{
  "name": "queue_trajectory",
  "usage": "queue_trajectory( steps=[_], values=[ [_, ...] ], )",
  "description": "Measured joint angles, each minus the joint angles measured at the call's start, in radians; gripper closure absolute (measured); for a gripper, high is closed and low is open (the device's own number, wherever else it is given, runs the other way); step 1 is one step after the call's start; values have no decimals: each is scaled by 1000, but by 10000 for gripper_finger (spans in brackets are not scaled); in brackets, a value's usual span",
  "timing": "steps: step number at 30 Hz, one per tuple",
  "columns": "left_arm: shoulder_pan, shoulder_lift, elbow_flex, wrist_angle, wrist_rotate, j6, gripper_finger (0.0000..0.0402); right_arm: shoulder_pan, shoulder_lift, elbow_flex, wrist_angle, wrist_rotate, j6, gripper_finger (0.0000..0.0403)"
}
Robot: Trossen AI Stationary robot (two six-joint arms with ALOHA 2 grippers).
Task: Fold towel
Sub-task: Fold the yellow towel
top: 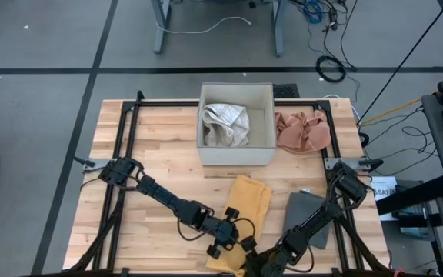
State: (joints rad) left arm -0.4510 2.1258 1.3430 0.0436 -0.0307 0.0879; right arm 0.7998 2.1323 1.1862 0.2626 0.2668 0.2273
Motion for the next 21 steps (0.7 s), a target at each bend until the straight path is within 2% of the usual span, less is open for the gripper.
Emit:
queue_trajectory(
  steps=[5,9,12,17,21],
  values=[
    [14,0,0,-45,0,3,307,0,0,0,4,2,-3,391],
    [23,0,0,-69,0,3,307,6,-20,-1,-13,36,9,393],
    [29,0,0,-77,1,3,307,21,-60,-1,-47,101,11,398],
    [42,0,0,-93,0,6,307,49,-131,-1,-187,226,70,399],
    [46,0,0,-96,0,38,307,67,-178,-1,-300,280,169,400]
  ],
)
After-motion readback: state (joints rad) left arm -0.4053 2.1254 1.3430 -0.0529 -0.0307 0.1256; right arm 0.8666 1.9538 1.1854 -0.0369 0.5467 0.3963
